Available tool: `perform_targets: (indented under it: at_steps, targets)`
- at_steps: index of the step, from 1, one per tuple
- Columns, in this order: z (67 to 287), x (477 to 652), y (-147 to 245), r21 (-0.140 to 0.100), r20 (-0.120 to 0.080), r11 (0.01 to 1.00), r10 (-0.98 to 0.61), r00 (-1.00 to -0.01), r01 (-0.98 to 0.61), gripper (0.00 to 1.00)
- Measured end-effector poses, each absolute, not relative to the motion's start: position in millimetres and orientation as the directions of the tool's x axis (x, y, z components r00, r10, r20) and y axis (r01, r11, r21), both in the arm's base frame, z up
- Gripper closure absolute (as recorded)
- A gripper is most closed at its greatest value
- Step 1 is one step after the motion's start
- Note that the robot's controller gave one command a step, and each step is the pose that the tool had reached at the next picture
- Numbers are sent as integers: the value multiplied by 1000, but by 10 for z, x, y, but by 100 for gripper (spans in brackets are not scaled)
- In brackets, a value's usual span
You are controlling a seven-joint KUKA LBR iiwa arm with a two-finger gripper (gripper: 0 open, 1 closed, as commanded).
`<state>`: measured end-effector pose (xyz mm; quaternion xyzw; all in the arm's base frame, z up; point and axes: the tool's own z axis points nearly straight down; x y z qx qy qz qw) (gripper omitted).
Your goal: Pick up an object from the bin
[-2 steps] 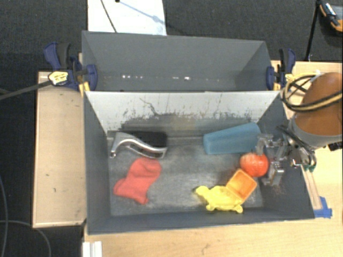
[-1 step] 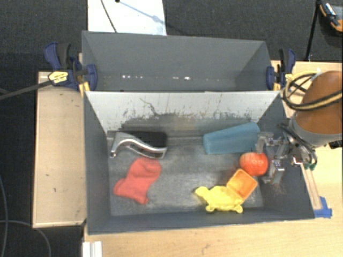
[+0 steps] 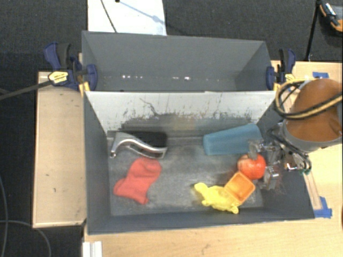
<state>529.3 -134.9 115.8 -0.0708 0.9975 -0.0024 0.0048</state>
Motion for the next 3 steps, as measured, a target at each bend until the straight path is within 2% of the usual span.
perform_targets:
  at_steps: [1,2,3]
  targets:
    - [1221,5113,-668,2,-1,902,-432,-902,-432,0]
    - [1017,5104,-808,2,1,913,-408,-913,-408,0]
    - [831,5014,-653,-2,-2,752,-659,-752,-659,0]
